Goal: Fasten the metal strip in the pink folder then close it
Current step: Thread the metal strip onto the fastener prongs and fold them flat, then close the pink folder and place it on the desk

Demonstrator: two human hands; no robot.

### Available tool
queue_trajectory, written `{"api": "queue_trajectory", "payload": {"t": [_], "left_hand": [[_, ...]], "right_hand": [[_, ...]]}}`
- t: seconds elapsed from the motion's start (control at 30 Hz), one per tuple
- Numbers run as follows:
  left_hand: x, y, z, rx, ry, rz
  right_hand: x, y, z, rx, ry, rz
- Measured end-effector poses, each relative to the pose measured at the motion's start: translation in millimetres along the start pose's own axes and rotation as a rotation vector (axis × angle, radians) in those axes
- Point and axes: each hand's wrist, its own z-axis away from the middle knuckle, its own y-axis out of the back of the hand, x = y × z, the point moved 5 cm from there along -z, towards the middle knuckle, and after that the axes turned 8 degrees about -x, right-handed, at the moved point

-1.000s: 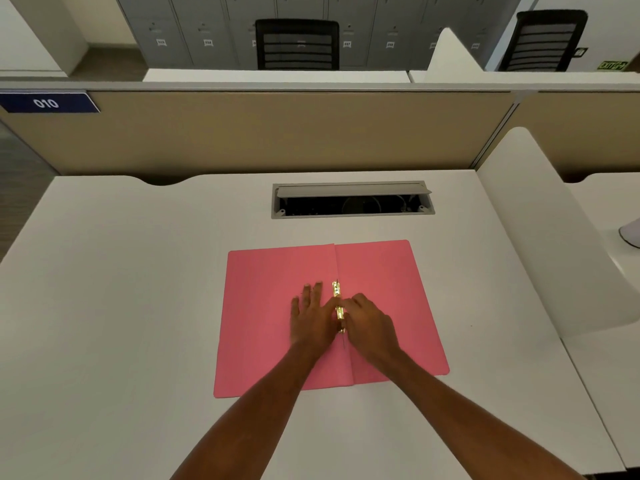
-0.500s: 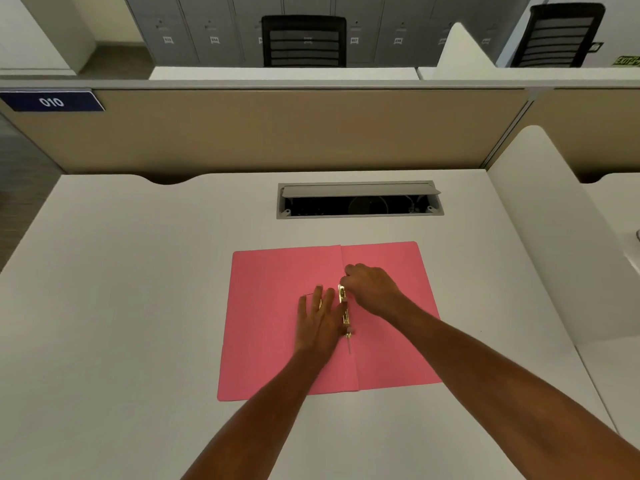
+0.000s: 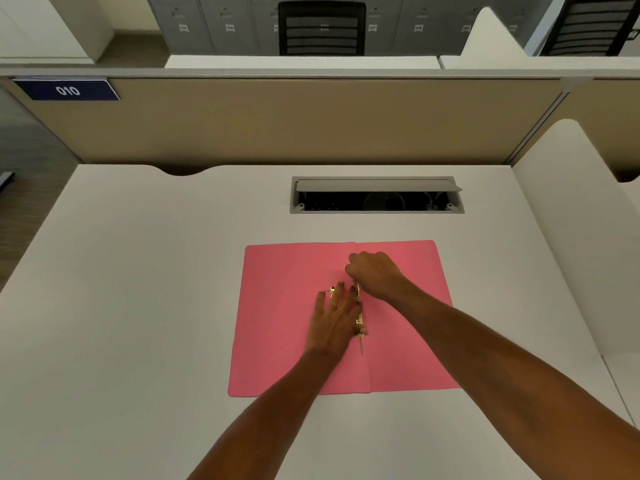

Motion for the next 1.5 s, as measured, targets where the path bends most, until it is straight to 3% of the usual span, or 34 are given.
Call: {"api": "queue_trajectory", "payload": {"t": [0.3,0.7,1.37,1.5], "left_hand": [[-2,2,0,-0.018,-0.008,0.038],[-4,2,-1,-0.03,-0.01,0.04],[-6,7,2,-0.008,-0.012,0.051],[-8,6,3,-0.002,-0.031,0.079]], "right_hand": [[-3,-2,-16,-0.032,-0.025,0.015],[23,-21,-8,-0.033,-0.276,-0.475],[9,-37,25,0.102,-0.31,-0.568],[2,-55,42,0.163,-0.366,-0.767]]}}
